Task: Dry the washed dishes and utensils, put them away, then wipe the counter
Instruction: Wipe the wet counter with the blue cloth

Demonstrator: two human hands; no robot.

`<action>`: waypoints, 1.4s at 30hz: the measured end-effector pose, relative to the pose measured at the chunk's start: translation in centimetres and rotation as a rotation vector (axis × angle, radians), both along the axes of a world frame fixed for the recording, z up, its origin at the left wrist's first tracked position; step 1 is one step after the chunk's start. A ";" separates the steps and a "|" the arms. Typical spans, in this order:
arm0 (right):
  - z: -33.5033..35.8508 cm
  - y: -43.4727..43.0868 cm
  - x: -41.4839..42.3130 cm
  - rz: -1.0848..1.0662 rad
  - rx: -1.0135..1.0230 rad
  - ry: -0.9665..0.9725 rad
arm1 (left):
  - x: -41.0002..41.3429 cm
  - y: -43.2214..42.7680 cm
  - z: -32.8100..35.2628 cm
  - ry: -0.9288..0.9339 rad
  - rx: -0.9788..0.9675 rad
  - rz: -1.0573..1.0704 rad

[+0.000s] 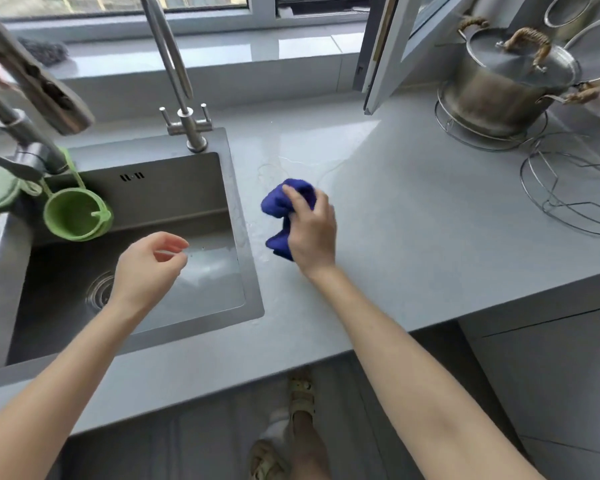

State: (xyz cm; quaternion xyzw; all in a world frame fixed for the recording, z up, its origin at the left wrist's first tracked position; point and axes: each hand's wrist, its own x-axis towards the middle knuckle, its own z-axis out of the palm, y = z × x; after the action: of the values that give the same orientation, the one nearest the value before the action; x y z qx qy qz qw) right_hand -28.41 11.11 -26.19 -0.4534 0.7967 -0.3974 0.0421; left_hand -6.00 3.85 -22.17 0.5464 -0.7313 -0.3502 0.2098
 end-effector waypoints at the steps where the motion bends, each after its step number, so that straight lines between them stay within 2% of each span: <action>1: 0.5 1.8 -2.1 -0.083 -0.049 -0.048 | 0.5 0.0 -0.1 0.002 0.011 0.011; 3: 0.8 6.8 -7.7 -0.271 -0.079 -0.051 | 1.8 0.0 -0.4 0.018 0.041 0.041; 6: -0.5 15.9 -14.6 -0.445 0.181 -0.107 | 3.1 0.5 -0.9 0.035 0.072 0.057; 7: -1.6 18.2 -15.4 -0.469 0.287 -0.099 | 3.4 0.7 -1.1 0.032 0.078 0.061; 9: -3.5 20.6 -14.5 -0.481 0.463 0.040 | 3.9 1.1 -1.6 0.028 0.092 0.083; 11: -5.2 20.9 -11.5 -0.506 0.517 0.143 | 4.4 1.3 -2.1 0.036 0.104 0.103; 14: -6.4 18.9 -4.5 -0.512 0.472 0.241 | 5.4 1.8 -2.6 0.045 0.114 0.122; 17: -6.4 15.1 3.7 -0.398 0.458 0.312 | 6.1 2.3 -2.8 0.052 0.117 0.146; 22: -5.0 5.5 14.2 -0.294 0.408 0.204 | 7.0 2.4 -2.3 0.076 0.085 0.190; 26: -4.7 -1.4 16.8 -0.001 0.278 0.190 | 7.4 2.1 -1.8 0.082 0.060 0.236; 28: -4.1 -2.6 16.6 0.147 0.196 0.123 | 7.6 1.9 -1.7 0.096 0.040 0.257; 30: -3.0 -2.2 15.5 0.189 0.041 0.048 | 7.7 1.9 -1.7 0.103 0.044 0.260; 33: -1.1 0.7 11.1 0.024 -0.232 -0.118 | 7.5 1.6 -2.4 0.087 0.078 0.257; 36: -0.8 6.0 1.7 -0.281 -0.290 -0.124 | 6.8 1.1 -3.0 0.093 0.117 0.256; 39: -2.7 10.7 -8.5 -0.587 -0.060 -0.127 | 5.6 0.4 -3.1 0.084 0.127 0.234; 42: -4.9 10.4 -12.5 -0.702 0.309 0.012 | 4.2 -0.2 -3.0 0.075 0.122 0.221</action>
State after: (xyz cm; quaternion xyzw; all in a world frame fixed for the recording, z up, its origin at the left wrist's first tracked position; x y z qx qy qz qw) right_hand -40.91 21.48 -31.10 -0.1437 0.9543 -0.2601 -0.0332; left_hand -1.80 3.62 -25.13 0.6220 -0.6356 -0.3890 0.2406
